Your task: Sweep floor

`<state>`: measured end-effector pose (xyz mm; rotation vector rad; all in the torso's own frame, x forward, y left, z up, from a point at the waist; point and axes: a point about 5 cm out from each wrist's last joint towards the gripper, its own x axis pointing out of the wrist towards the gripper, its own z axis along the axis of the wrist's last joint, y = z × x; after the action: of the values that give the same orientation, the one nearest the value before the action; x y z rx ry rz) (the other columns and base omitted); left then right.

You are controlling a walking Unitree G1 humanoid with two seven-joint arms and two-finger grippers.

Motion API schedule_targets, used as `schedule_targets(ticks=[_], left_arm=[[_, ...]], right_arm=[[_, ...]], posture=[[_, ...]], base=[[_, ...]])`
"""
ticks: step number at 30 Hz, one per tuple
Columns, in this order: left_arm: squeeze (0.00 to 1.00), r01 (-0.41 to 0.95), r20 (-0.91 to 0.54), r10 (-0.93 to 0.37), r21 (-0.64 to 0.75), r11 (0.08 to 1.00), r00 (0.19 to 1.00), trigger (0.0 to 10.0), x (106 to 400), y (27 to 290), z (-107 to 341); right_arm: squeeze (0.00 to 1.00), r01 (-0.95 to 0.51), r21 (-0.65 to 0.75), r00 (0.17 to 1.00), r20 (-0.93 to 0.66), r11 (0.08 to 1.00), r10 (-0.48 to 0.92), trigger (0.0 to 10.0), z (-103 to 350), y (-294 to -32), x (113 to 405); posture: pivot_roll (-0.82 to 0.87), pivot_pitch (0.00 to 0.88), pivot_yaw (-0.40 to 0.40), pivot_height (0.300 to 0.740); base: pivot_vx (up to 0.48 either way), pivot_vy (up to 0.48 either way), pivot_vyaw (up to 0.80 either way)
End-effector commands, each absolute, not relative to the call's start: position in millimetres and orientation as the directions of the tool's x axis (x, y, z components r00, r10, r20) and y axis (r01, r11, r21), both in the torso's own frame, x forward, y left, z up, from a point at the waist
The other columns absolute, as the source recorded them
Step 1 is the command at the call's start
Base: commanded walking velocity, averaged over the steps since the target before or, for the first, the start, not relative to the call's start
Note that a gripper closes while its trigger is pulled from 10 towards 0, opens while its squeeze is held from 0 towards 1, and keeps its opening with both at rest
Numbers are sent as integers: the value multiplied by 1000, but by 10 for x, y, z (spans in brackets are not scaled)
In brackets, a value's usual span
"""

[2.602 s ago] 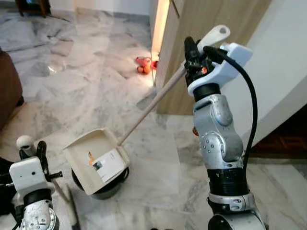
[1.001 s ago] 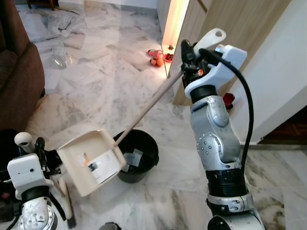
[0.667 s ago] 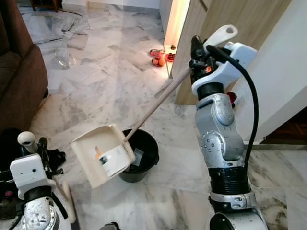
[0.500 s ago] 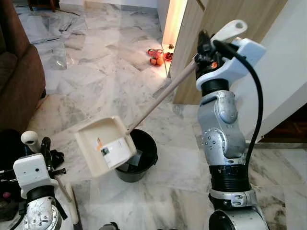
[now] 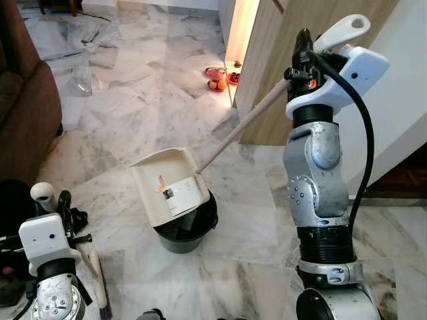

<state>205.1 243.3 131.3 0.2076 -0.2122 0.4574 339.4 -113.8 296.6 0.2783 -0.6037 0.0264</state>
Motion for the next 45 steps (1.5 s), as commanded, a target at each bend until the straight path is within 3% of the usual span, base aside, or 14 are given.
schedule_targets(ticks=[1,6,9,15,21,26,34,38,45], left_arm=[[0,-450,274,399,156,879,875,10000,2044,2411,1369],[0,-448,270,398,157,880,877,10000,2040,2414,1364],[0,-447,270,397,159,880,877,10000,2043,2419,1364],[0,-446,271,396,159,881,877,10000,2051,2422,1368],[0,-445,269,395,158,882,878,10000,2051,2418,1363],[0,-445,268,396,159,881,878,10000,2045,2420,1360],[0,-443,268,393,157,883,879,10000,2047,2411,1357],[0,-442,269,392,159,883,880,10000,2048,2413,1356],[0,-444,272,393,160,882,879,10000,2047,2419,1360]], right_arm=[[0,-107,247,782,619,963,-72,10000,3081,-1177,3353],[0,-120,180,749,662,976,-30,10000,3120,-1146,3310],[0,-212,101,676,734,972,71,10000,3191,-955,3174],[0,-279,5,616,768,960,175,10000,3197,-722,3044],[0,-362,-2,580,782,932,227,10000,3163,-572,2935],[0,-345,-107,528,800,932,287,10000,3171,-512,2870],[0,-330,-150,491,816,932,306,10000,3179,-475,2811],[0,-315,-246,430,824,917,369,10000,3172,-393,2732],[0,-331,-294,381,827,896,413,10000,3155,-290,2640]], posture=[[117,171,-121,740],[119,172,-119,740],[114,180,-118,740],[114,183,-116,740],[116,186,-116,740],[114,185,-116,740],[116,181,-117,740],[121,180,-117,740],[124,176,-116,740]], base=[[0,0,0],[0,0,0],[0,0,0],[0,0,0],[0,0,0],[0,0,0],[0,0,0],[0,0,0],[0,0,0]])
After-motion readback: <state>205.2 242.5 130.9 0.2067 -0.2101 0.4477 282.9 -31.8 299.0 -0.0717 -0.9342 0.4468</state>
